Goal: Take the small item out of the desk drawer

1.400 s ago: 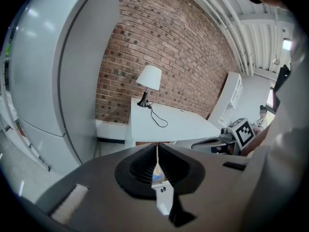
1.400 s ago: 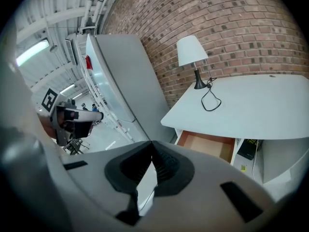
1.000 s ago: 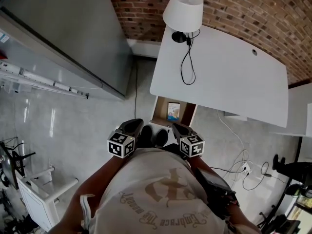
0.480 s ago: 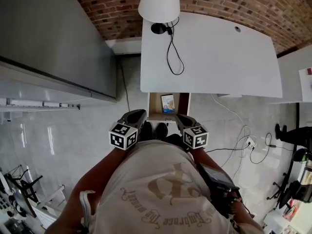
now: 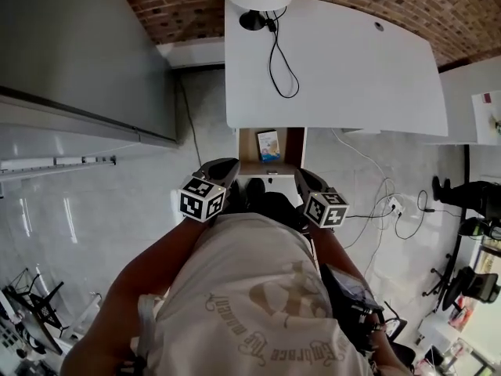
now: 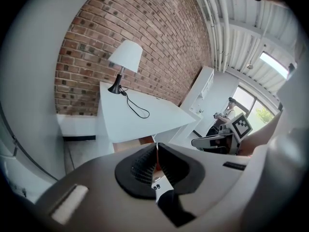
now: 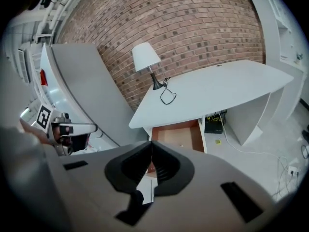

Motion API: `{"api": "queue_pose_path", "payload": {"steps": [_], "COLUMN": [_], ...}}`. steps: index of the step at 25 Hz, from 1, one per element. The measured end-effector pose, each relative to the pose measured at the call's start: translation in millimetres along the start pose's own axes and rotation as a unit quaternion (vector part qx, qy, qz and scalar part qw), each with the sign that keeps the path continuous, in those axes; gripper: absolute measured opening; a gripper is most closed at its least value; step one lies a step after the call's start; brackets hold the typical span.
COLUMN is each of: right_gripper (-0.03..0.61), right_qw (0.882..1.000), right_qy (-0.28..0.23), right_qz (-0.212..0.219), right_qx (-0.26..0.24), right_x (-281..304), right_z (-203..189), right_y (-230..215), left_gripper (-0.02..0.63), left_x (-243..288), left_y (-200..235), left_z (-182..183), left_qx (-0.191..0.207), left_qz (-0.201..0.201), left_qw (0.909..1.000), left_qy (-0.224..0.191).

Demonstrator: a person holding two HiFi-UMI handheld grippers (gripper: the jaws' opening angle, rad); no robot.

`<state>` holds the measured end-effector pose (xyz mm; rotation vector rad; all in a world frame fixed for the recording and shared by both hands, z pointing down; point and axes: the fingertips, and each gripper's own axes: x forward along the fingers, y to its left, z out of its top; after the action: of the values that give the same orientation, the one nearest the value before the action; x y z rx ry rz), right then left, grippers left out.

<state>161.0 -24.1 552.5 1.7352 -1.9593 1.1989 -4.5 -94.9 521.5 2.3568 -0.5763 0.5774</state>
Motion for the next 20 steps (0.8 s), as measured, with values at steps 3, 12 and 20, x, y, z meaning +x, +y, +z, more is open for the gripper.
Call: {"api": "queue_pose_path", "payload": {"steps": [3, 12, 20], "right_gripper": [0.006, 0.006, 0.006], "right_qw": [1.0, 0.999, 0.997], "right_qy": [0.006, 0.026, 0.046], "right_qz": [-0.013, -0.035, -0.059], "right_qx": [0.002, -0.029, 0.016], "right_x": [-4, 18, 31], "right_z": [-5, -15, -28], "right_y": [0, 6, -19], "left_gripper": [0.014, 0.014, 0.014], "left_x": [-1, -11, -9], "left_y": [2, 23, 42], "left_z": [-6, -23, -18], "left_qx": [-0.004, -0.023, -0.04], "left_qz": [-0.007, -0.001, 0.028], "left_qw": [1.0, 0.9997, 0.9988], "left_qy": [0.002, 0.011, -0.002]}}
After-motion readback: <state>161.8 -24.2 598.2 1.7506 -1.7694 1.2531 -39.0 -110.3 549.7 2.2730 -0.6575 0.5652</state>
